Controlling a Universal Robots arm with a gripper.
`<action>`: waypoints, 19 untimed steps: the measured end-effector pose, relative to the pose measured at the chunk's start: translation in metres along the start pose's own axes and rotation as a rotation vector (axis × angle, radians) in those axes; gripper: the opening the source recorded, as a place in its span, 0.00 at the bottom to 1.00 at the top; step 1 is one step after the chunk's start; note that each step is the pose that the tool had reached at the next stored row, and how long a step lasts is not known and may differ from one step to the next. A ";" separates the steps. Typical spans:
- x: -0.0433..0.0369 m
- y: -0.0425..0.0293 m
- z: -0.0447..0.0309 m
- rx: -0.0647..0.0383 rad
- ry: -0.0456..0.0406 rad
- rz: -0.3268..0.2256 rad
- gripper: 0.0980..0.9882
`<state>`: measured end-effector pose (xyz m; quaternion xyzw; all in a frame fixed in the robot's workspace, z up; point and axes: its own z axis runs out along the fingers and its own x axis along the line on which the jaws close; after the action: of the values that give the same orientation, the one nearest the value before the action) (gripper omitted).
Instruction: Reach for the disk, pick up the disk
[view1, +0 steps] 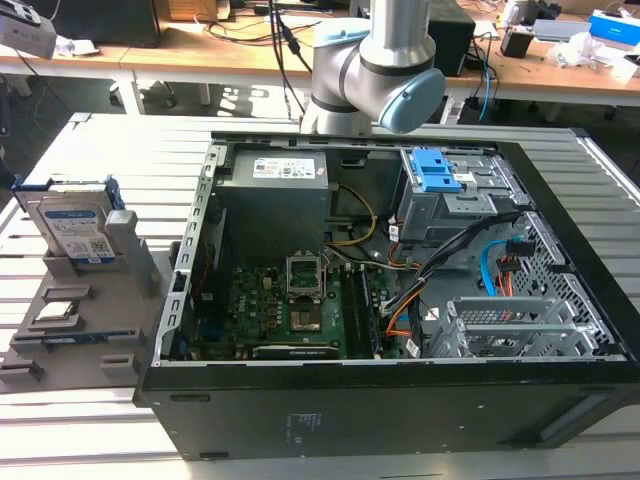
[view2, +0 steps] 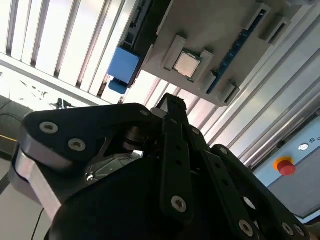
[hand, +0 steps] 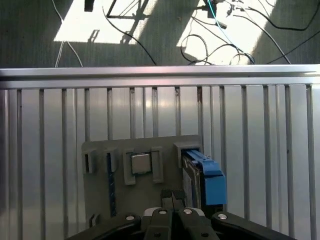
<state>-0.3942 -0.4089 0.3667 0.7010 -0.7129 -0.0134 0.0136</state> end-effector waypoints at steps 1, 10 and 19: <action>0.0000 0.0000 0.0000 0.000 -0.0001 0.006 0.01; 0.0000 0.0000 0.0007 0.000 -0.0019 0.105 0.08; 0.0000 0.0000 0.0007 0.000 -0.0019 0.106 0.56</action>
<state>-0.3942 -0.4089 0.3660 0.6621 -0.7491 -0.0133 0.0136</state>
